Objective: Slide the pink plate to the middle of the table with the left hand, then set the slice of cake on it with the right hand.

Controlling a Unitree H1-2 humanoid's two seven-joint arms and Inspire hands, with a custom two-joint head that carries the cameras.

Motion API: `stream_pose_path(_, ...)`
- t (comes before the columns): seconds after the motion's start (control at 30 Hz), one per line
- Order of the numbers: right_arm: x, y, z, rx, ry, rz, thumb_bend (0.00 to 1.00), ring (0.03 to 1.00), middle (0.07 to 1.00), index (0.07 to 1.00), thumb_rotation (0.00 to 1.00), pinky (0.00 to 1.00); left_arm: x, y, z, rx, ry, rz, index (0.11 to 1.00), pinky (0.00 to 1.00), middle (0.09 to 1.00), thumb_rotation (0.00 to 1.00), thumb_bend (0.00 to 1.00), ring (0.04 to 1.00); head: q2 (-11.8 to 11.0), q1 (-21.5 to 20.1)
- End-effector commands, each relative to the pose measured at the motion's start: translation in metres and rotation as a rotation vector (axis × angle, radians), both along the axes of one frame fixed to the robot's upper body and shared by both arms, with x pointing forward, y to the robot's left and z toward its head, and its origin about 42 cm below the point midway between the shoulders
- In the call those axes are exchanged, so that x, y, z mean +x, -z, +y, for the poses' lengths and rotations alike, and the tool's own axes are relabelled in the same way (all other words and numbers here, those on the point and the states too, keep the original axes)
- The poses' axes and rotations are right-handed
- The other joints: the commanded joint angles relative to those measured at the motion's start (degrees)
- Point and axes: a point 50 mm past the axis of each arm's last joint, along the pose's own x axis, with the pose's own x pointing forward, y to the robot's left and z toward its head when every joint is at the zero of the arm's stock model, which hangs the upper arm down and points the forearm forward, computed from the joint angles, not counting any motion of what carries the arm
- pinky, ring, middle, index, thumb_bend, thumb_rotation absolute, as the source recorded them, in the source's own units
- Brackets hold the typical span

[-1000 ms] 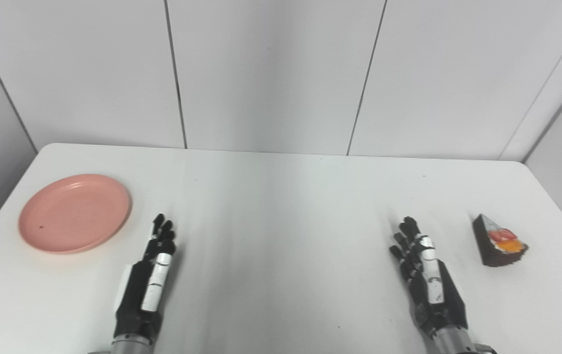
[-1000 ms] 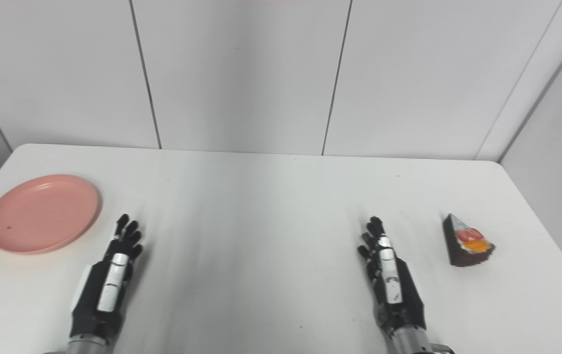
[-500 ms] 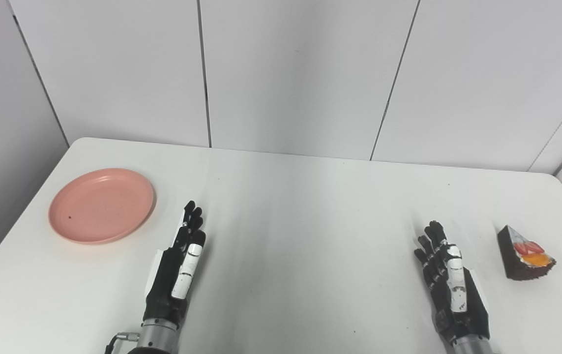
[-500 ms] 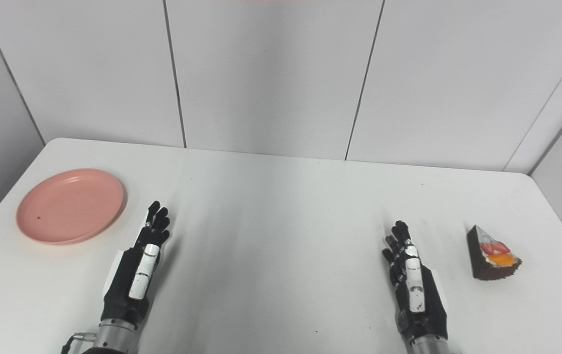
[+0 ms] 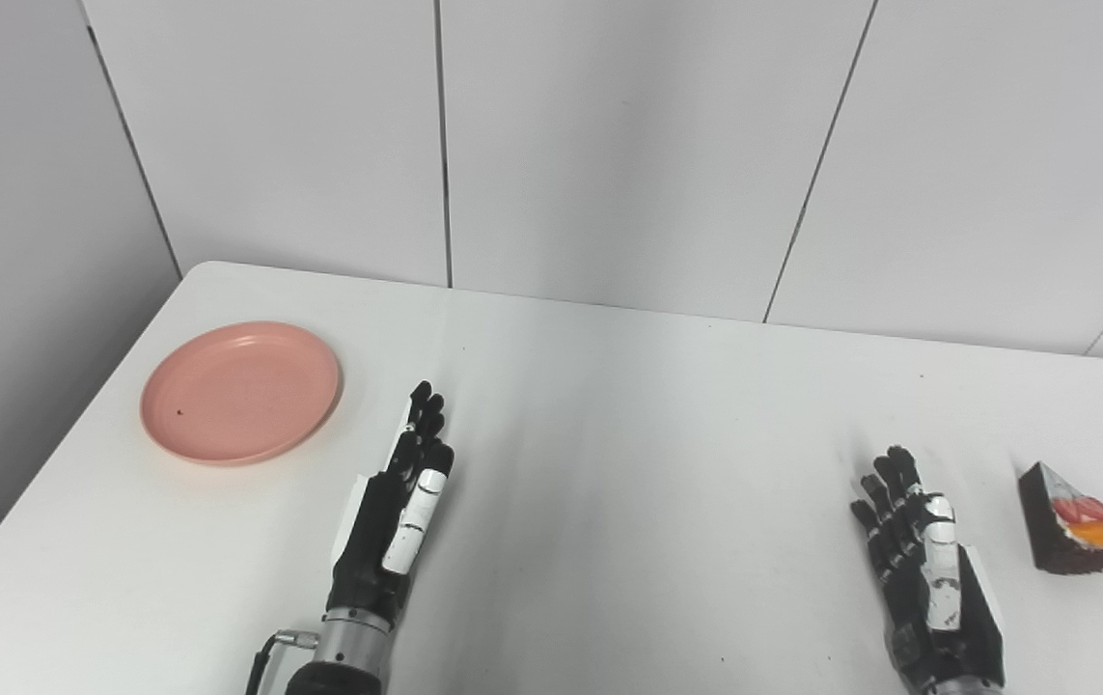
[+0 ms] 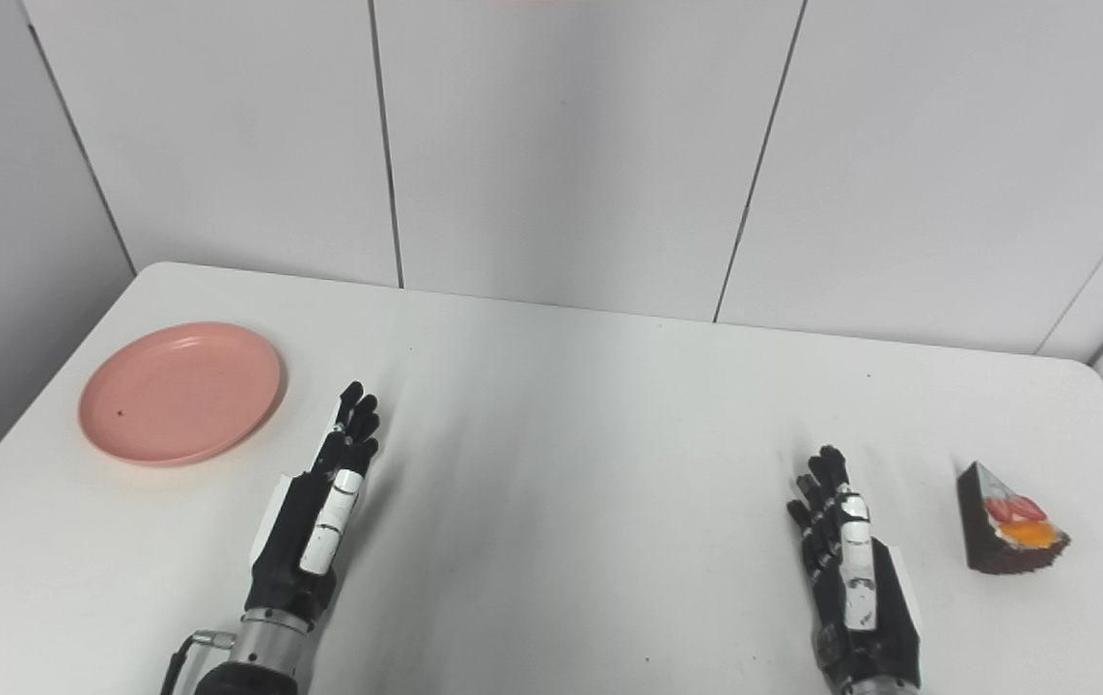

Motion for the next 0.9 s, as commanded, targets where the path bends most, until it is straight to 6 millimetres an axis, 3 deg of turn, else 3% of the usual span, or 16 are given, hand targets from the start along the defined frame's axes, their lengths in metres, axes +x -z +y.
stream_pose_path(0.0, -0.004, 0.005, -0.004, 0.009, 0.012, 0.015, 0.73, 0.993, 1.000, 0.977, 0.97, 1.00, -0.004, 0.010, -0.004, -0.003, -0.007, 0.005, 1.000, 1.00, 1.000, 0.92, 0.67, 1.000, 0.0, -0.2)
stream_pose_path(0.43, -0.003, 0.010, -0.004, 0.004, 0.015, 0.028, 0.75, 0.977, 0.998, 0.959, 0.96, 1.00, -0.003, 0.021, -0.005, 0.008, -0.006, 0.009, 1.000, 1.00, 1.000, 0.93, 0.68, 0.997, -3.5, -0.3)
stream_pose_path(0.87, -0.003, 0.008, 0.002, 0.010, 0.012, 0.030, 0.76, 0.968, 0.989, 0.948, 0.94, 1.00, -0.005, 0.019, 0.000, 0.015, -0.009, -0.002, 1.000, 1.00, 1.000, 0.92, 0.67, 0.992, -2.0, -1.3)
